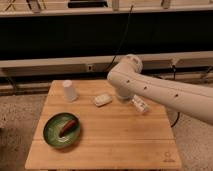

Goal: Move the arm in a circular motion

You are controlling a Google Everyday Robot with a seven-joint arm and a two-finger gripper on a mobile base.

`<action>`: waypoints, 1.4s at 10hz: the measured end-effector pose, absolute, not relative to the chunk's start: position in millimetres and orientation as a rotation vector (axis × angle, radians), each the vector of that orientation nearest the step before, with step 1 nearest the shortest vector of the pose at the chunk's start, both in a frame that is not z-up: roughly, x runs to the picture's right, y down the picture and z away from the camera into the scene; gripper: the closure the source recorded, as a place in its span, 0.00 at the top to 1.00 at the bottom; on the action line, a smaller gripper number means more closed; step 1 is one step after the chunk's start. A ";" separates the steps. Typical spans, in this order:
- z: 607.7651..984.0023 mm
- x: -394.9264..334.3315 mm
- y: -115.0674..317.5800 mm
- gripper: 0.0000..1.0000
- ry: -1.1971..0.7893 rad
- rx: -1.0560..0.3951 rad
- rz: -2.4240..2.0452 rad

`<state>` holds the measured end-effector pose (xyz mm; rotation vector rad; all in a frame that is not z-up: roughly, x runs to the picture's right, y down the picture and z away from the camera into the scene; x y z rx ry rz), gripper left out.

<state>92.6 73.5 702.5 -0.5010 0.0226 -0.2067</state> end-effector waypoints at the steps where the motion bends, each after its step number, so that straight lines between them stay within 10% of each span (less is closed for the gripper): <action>1: 702.4 92.9 75.3 0.04 0.022 -0.504 -0.208; 14: 707.7 114.4 84.1 0.04 0.007 -0.520 -0.219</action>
